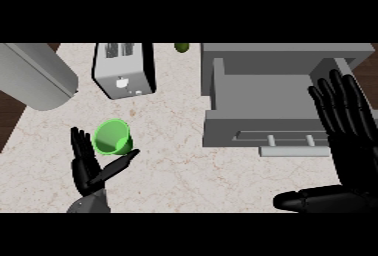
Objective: Pick up the cup, place it into the drawer and close the drawer
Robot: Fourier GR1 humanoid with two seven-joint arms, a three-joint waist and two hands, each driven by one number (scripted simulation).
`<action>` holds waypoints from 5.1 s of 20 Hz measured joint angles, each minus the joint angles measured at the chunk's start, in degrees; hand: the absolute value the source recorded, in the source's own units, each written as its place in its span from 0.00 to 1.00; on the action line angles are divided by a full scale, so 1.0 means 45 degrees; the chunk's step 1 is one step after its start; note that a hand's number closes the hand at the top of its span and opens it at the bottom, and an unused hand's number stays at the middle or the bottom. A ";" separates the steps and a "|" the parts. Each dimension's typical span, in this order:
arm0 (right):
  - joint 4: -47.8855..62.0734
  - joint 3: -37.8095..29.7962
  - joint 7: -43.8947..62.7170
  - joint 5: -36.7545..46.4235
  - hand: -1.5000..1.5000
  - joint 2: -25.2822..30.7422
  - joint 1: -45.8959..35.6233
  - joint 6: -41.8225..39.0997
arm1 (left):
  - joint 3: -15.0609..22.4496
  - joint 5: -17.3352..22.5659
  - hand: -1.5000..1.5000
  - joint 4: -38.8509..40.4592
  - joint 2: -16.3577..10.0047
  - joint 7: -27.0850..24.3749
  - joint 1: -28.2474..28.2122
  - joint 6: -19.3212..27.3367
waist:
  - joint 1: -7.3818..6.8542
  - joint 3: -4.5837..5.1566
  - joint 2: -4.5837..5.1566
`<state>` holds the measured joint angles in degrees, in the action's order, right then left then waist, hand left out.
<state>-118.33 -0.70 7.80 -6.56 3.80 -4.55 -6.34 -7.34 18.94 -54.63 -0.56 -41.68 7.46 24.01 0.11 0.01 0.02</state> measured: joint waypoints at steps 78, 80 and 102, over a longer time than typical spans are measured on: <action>-0.0435 -0.0751 0.0732 -0.0574 0.00 0.0314 -0.0069 -0.0252 | 0.2168 0.0279 1.00 -0.5447 -0.0843 0.3889 0.3099 -0.5609 | -0.0072 -0.0012 -0.0046; -0.0588 -0.0671 0.0884 -0.0497 0.00 0.0288 -0.0100 -0.0164 | 0.2182 0.0182 1.00 -0.5654 -0.0761 0.4676 0.3840 -0.5122 | -0.0032 -0.0012 -0.0037; 0.0122 -0.1157 0.0300 -0.0814 0.00 0.0494 -0.0146 -0.0576 | 0.2306 -0.1499 1.00 -0.1365 0.0073 0.7165 1.0871 -0.2368 | 0.0172 -0.0008 0.0028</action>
<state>-117.78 -5.91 9.15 -10.22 6.02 -5.21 -8.94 3.04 12.19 -60.77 -0.23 -9.44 56.38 13.36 0.88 -0.02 0.14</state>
